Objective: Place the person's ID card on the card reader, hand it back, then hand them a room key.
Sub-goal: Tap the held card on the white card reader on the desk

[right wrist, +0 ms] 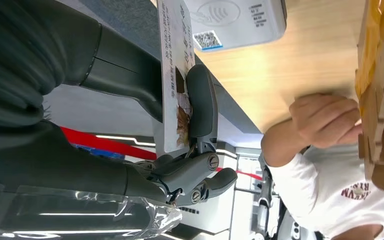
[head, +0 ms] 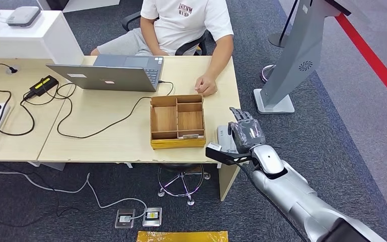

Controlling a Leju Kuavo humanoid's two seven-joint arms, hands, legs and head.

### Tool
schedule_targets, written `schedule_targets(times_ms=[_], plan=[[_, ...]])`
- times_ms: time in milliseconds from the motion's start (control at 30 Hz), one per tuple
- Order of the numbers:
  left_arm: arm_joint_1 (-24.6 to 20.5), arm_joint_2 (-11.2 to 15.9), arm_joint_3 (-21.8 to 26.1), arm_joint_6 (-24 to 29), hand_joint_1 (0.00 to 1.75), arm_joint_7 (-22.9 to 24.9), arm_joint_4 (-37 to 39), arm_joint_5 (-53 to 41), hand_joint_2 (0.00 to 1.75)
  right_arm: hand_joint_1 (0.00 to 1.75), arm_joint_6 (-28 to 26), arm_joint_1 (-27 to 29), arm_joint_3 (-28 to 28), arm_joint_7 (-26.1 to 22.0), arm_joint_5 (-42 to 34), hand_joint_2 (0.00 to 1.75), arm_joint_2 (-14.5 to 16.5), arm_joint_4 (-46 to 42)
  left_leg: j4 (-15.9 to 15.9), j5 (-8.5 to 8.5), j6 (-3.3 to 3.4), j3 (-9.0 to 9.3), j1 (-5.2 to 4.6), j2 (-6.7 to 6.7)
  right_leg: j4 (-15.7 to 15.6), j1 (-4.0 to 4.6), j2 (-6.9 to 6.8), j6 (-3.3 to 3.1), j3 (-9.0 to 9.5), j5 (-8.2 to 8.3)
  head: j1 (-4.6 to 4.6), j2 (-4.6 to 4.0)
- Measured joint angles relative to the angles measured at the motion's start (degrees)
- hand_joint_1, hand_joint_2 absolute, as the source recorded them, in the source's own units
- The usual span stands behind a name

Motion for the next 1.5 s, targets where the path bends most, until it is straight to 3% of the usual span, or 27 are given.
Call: schedule_targets(times_ms=[400, 933, 1267, 1500], plan=[[0.0, 0.0, 0.0, 0.0, 0.0, 0.0, 0.0, 0.0, 0.0, 1.75, -0.6, -1.8, 0.7, -0.7, -1.1, 1.75, 1.6, 7.8, 0.0, 0.0, 0.0, 0.02, 0.0, 0.01, 0.0, 0.0, 0.01, -0.01, 0.01, 0.01, 0.0, 0.0], [0.0, 0.0, -0.2, 0.0, 0.0, 0.0, 0.0, 0.0, 0.0, 1.75, -2.0, -2.7, 0.7, -1.9, -1.8, 1.75, 2.8, 12.0, 0.0, 0.01, 0.0, 0.05, 0.01, 0.01, 0.0, 0.0, 0.02, -0.01, 0.04, 0.01, 0.01, 0.0], [0.0, -0.1, -0.3, 0.4, 0.0, 0.1, 0.0, 0.4, 0.0, 1.75, -7.0, -4.0, -0.2, -0.9, -5.9, 1.75, 2.6, 12.4, 0.0, 0.01, -0.01, 0.05, 0.01, 0.04, 0.0, 0.0, 0.03, -0.02, 0.02, 0.03, 0.0, 0.0], [0.1, -0.1, -0.4, 0.7, 0.0, 1.0, 0.0, 0.4, 0.0, 1.75, -10.1, -6.3, -3.3, 0.4, -9.4, 1.75, 0.2, 8.5, 0.1, 0.01, -0.01, 0.04, 0.01, 0.04, 0.0, 0.0, 0.05, -0.02, 0.02, 0.04, 0.01, 0.0]])
